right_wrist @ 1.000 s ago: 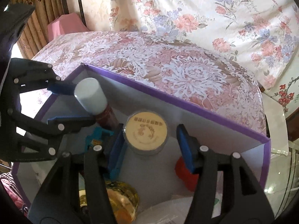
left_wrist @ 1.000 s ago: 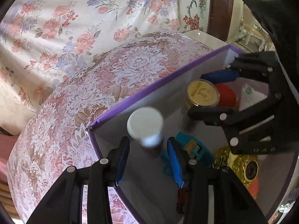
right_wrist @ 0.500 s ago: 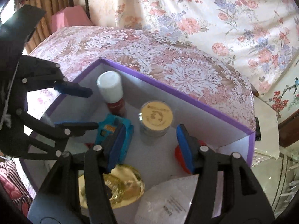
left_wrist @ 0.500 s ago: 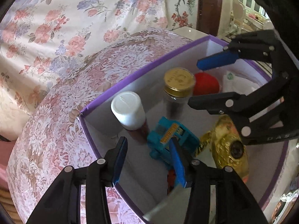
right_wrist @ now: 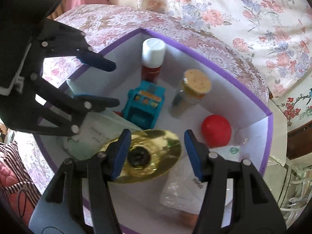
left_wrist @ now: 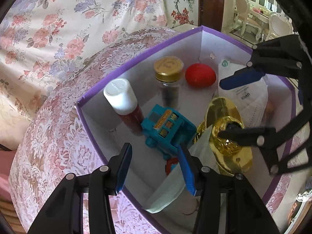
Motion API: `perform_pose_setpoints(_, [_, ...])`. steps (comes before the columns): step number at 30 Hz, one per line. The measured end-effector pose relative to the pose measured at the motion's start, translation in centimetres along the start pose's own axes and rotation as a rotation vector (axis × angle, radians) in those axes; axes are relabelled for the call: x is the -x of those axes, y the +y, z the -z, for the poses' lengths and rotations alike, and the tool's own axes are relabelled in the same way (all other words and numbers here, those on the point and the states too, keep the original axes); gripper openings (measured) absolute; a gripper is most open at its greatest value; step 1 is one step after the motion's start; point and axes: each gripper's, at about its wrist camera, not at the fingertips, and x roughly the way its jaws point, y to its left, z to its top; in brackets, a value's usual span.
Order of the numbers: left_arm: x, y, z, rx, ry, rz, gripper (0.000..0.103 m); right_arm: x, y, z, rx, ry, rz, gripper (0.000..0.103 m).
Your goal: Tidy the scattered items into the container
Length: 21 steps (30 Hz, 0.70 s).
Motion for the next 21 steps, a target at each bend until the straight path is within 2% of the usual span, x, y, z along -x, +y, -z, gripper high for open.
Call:
perform_pose_setpoints(2, [-0.1, -0.4, 0.2, -0.001, -0.008, -0.012, 0.051, -0.1, 0.4, 0.0, -0.009, 0.004, -0.012, 0.061])
perform_pose_setpoints(4, [0.1, 2.0, 0.8, -0.035, 0.0, 0.018, 0.051, -0.1, 0.6, 0.2, -0.024, 0.007, -0.018, 0.062])
perform_pose_setpoints(11, [-0.8, 1.2, 0.5, 0.001, -0.007, 0.016, 0.054, -0.1, 1.0, 0.8, -0.052, 0.036, -0.015, 0.062])
perform_pose_setpoints(15, [-0.8, 2.4, 0.3, 0.116, -0.034, 0.087, 0.054, -0.4, 2.2, 1.3, -0.054, 0.041, -0.021, 0.063])
perform_pose_setpoints(18, [-0.5, 2.5, 0.1, 0.125, -0.066, 0.051, 0.054, -0.6, 3.0, 1.2, -0.048, 0.042, -0.014, 0.071])
perform_pose_setpoints(21, [0.0, 2.6, -0.1, 0.132, -0.093, 0.027, 0.054, -0.8, 3.7, 0.5, -0.035, 0.056, -0.019, 0.072])
